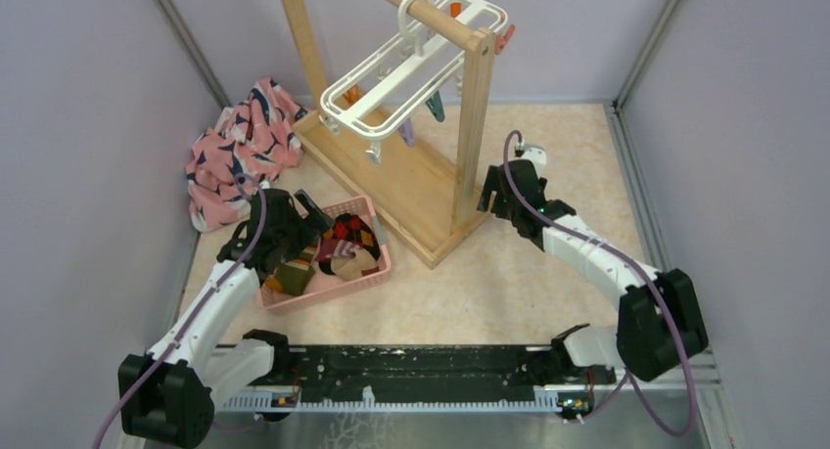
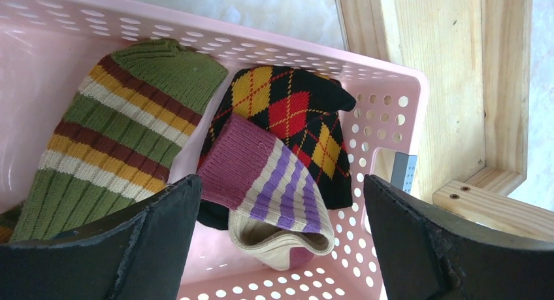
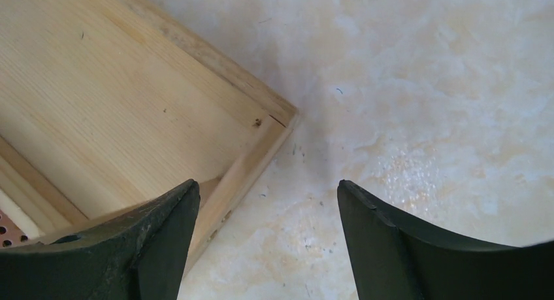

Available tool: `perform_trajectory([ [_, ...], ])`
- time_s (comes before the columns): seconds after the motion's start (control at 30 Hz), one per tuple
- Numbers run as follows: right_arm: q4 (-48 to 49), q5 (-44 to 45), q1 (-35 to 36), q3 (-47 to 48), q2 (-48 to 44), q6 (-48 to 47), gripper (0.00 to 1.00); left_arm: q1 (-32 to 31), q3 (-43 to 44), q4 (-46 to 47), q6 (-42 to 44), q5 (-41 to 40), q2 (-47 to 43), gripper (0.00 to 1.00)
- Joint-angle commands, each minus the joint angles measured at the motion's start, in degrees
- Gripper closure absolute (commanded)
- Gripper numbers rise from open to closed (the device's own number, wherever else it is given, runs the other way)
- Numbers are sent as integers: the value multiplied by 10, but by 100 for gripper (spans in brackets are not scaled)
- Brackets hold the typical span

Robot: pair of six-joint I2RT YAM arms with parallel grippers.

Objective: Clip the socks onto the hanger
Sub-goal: Move the clothesline to the center of the board.

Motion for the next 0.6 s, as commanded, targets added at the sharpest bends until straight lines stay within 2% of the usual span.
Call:
perform_trajectory([
  [0.0, -6, -19, 0, 60, 60, -22, 24, -1, 0, -1, 5, 8, -2, 1],
  [0.3, -24, -21, -1, 152, 213, -6, 35, -1, -7, -6, 6, 9, -18, 1],
  [0.47, -4, -47, -1, 124, 240, 8, 37, -1, -16, 0, 6, 8, -24, 1],
  [0.53, 8, -48, -2, 117, 247, 8, 43, -2, -17, 5, 6, 10, -19, 1],
  [0.57, 8, -44, -2, 119, 252, 8, 51, -1, -16, 6, 7, 12, -15, 1],
])
